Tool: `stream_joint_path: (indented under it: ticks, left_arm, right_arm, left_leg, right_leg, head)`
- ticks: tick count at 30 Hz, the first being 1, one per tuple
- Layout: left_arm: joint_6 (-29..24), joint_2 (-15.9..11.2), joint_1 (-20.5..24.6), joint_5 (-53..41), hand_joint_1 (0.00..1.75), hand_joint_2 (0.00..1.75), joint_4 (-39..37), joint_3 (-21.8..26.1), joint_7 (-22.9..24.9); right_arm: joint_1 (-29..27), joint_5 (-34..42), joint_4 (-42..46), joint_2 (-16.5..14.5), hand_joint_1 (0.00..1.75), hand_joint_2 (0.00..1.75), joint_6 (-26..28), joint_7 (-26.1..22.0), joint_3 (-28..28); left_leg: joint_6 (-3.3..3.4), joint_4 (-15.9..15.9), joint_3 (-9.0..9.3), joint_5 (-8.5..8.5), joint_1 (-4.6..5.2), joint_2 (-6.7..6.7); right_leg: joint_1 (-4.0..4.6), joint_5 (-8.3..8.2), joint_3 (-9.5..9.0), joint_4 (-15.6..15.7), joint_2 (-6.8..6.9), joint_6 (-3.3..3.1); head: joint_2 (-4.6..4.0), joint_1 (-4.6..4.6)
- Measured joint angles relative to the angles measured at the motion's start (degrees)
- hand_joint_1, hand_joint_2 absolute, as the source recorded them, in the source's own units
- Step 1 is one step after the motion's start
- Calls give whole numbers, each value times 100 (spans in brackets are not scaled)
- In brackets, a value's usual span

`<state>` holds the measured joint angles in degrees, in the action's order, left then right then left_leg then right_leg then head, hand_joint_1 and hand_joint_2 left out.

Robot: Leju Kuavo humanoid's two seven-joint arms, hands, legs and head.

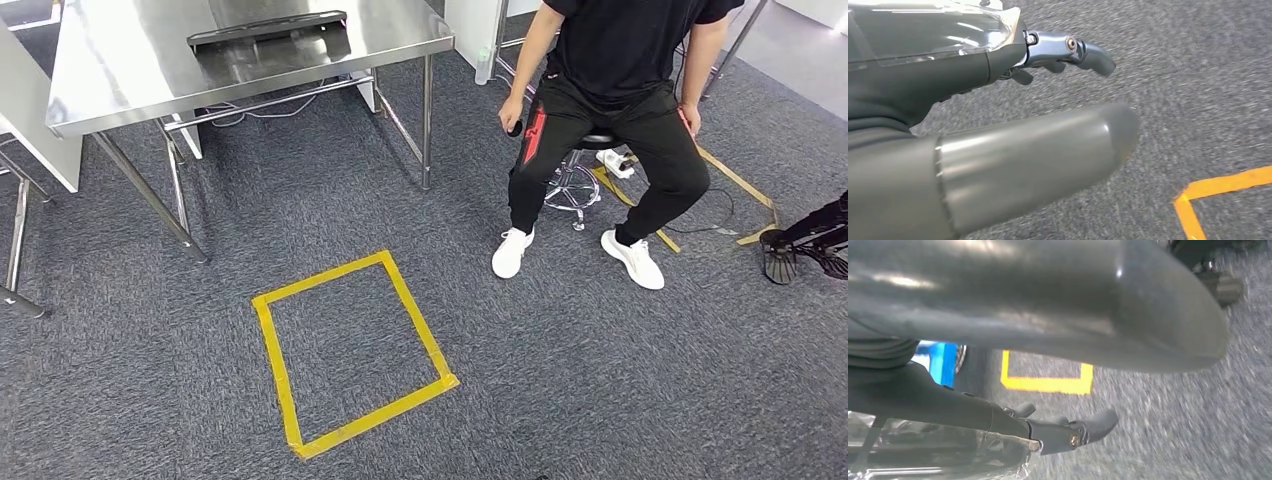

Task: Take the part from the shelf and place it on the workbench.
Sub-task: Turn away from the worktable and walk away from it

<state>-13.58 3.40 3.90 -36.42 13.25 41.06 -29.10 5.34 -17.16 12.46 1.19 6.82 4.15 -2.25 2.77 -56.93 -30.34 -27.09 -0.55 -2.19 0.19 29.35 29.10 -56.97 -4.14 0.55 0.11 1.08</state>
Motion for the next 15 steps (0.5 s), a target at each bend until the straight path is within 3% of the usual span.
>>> stream_joint_path:
  ticks: [2, 4, 5, 6, 7, 8, 9, 10, 12, 14, 15]
  left_arm:
    - [4, 8, 17, -4, 0, 0, -1, -1, -1]
    - [5, 10, 3, -5, 0, 0, -4, -1, 1]
    - [5, 13, -2, -6, 0, 0, -6, -1, 2]
    - [5, 16, -3, -7, 0, 0, -7, -1, 2]
    - [5, 20, -2, -7, 0, 0, -7, -1, 3]
    - [5, 22, -1, -8, 0, 0, -7, -1, 4]
    - [5, 19, -1, -8, 0, 0, -6, -1, 4]
    - [4, 12, 0, -9, 0, 0, -7, -1, 7]
    - [1, -3, 7, -11, 0, 0, -6, 0, 10]
    - [-2, 1, 20, -14, 0, 0, -6, -1, 13]
    - [-2, 3, 24, -14, 0, 0, -6, -1, 14]
  right_arm:
    - [6, -1, 0, 3, 0, 0, 0, 1, 0]
    - [15, 0, -1, 9, 0, 0, 0, 1, 0]
    - [8, 1, -2, 11, 0, 0, -1, 4, 0]
    - [-5, 0, -4, 11, 0, 0, -1, 7, 0]
    - [-18, -1, -6, 11, 0, 0, -2, 9, 0]
    - [-27, -2, -8, 12, 0, 0, -3, 13, 0]
    - [-25, -6, -9, 9, 0, 0, -4, 15, 0]
    - [-15, -11, -9, 3, 0, 0, -8, 17, 0]
    - [0, -23, -9, -6, 0, 0, -15, 23, 0]
    - [-8, -26, -11, 0, 0, 0, -20, 30, 0]
    - [-14, -26, -13, -2, 0, 0, -21, 33, 0]
  left_leg:
    - [13, 144, 28, 35, -34, 150]
    - [23, 163, 19, 46, -34, 295]
    - [16, 162, 15, 44, -40, 368]
    - [3, 159, 13, 40, -51, 436]
    - [-19, 152, 16, 34, -69, 501]
    - [-51, 141, 22, 24, -90, 564]
    - [-97, 117, 30, 5, -98, 624]
    - [-149, 90, 37, -21, -99, 680]
    - [-248, 52, 60, -65, -72, 778]
    - [-319, 63, 94, -79, -82, 863]
    - [-354, 37, 94, -121, -105, 818]
  right_leg:
    - [-9, 200, 256, -418, 198, 9]
    - [-58, 478, 661, -1143, 311, 32]
    - [-89, 546, 815, -1424, 328, 73]
    - [-127, 529, 874, -1515, 345, 139]
    - [-166, 428, 821, -1386, 377, 223]
    - [-206, 267, 663, -1059, 438, 317]
    - [-238, 97, 456, -636, 581, 393]
    - [-236, -40, 290, -291, 711, 429]
    - [-217, -159, 157, 8, 841, 369]
    - [-202, -175, 195, -20, 709, 248]
    - [-212, -188, 204, -22, 649, 201]
  head:
    - [0, 15]
    - [0, 25]
    - [0, 25]
    - [0, 25]
    - [0, 25]
    - [0, 25]
    - [0, 28]
    - [0, 31]
    - [0, 28]
    - [0, 18]
    - [0, 14]
